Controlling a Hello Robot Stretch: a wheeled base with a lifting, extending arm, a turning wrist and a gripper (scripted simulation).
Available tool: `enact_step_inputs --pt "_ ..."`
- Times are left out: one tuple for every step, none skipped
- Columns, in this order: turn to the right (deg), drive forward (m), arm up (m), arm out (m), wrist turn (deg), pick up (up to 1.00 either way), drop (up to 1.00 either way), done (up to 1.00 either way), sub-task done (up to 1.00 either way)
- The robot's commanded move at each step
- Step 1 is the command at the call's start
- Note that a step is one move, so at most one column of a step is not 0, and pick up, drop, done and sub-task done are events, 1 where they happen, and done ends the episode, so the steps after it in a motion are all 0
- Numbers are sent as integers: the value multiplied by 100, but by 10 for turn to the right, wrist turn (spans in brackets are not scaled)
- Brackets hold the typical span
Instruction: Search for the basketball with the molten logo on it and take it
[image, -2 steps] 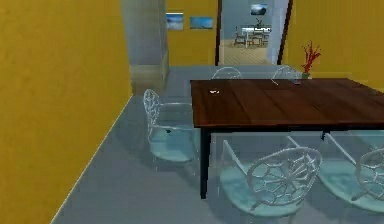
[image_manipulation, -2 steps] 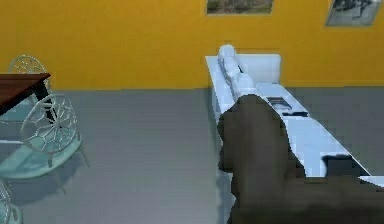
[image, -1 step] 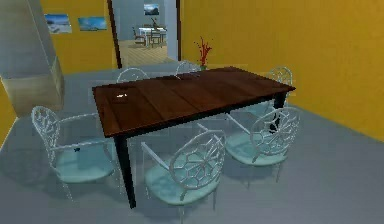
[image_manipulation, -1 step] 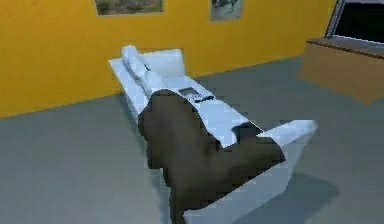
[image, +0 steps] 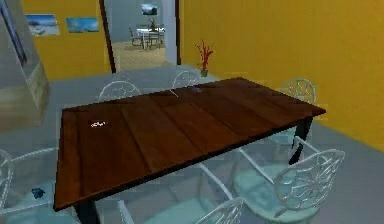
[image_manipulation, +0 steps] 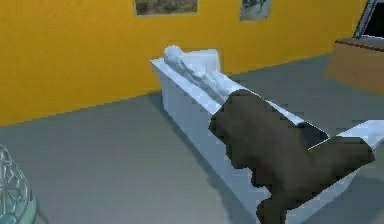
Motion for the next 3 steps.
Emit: enact_step_inputs --pt "450 0 0 0 0 0 0 0 0" --pt "150 0 0 0 0 0 0 0 0" --pt "0 100 0 0 0 0 0 0 0"
